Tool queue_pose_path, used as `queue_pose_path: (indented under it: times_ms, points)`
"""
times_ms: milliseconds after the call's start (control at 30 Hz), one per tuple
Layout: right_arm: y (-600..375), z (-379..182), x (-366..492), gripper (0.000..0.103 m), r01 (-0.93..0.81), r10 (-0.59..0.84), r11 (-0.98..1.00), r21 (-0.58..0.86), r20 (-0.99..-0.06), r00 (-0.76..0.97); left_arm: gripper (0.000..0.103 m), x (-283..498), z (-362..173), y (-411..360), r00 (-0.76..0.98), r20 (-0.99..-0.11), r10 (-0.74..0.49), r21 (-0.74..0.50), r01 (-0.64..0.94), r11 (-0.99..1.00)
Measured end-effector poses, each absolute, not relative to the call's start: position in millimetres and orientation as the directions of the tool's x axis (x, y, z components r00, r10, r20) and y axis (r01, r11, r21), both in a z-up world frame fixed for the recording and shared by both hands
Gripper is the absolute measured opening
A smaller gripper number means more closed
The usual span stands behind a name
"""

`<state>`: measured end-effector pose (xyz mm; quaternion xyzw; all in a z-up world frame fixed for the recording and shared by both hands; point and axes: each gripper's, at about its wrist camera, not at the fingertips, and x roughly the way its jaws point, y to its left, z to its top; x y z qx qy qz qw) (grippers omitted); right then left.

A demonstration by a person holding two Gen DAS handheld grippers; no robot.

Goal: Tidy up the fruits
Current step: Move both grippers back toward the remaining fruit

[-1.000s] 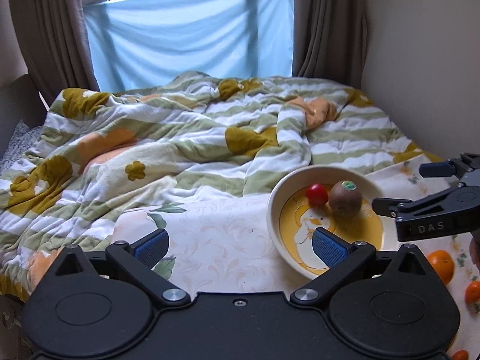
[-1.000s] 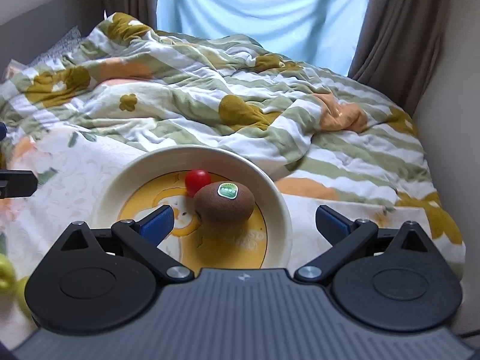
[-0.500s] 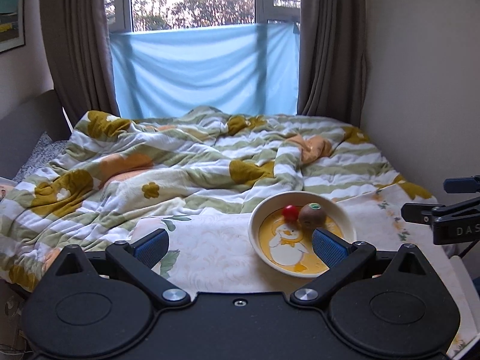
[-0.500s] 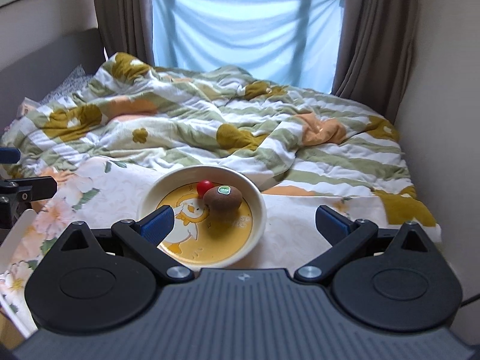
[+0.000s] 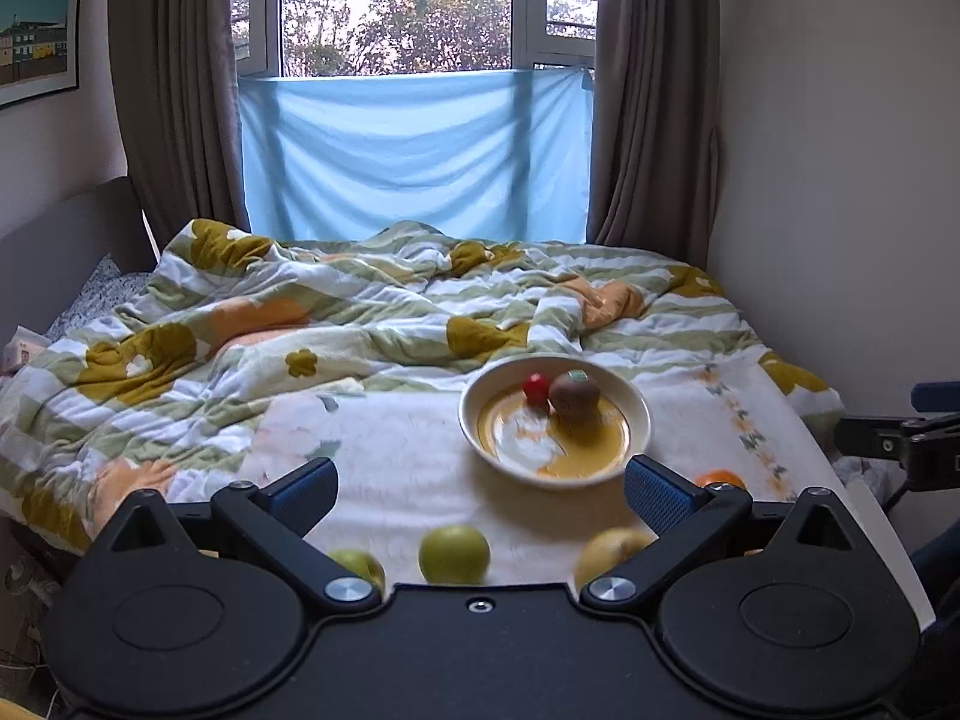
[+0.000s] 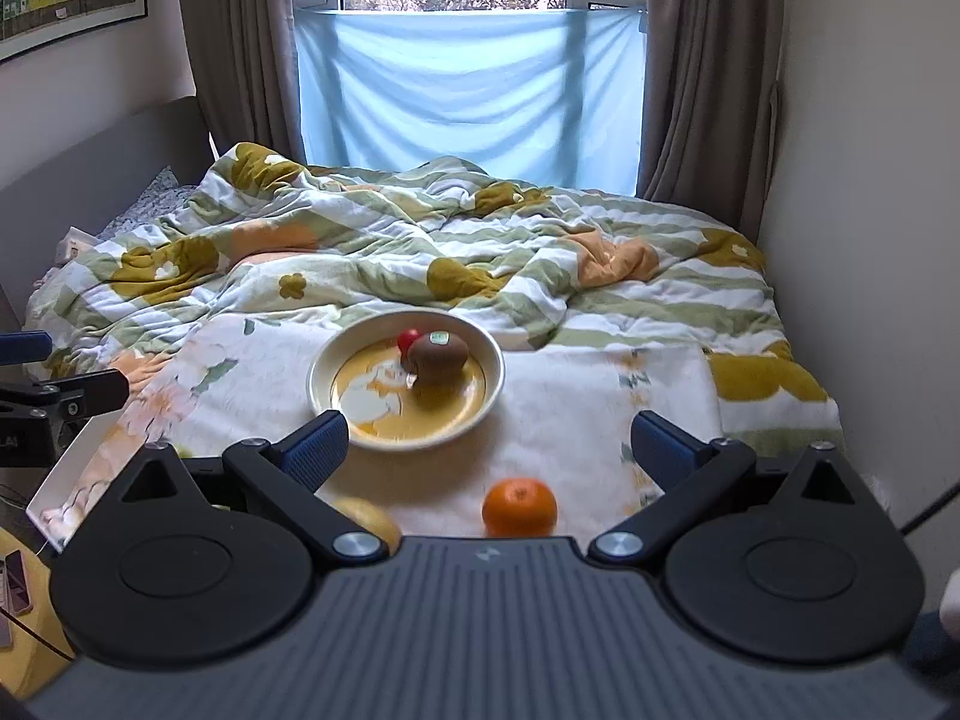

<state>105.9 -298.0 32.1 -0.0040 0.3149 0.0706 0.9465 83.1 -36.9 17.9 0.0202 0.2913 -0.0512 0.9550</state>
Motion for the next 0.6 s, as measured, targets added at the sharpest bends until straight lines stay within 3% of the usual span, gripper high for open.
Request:
queue_pose_path:
  times_ms: [433, 600]
  points:
    - [-313.6, -54.7, 54.6, 0.103, -0.028, 0.063, 0.998, 0.062, -0.678, 0.732, 0.096, 67.7, -75.7, -47.5, 0.779, -0.613, -0.132, 0.033, 0.192, 0.981]
    - [-307.0, -90.2, 44.9, 0.103, -0.009, 0.048, 0.998, 0.06, -0.699, 0.713, 0.089, 72.1, -111.4, -47.1, 0.753, -0.646, -0.125, 0.064, 0.217, 0.974]
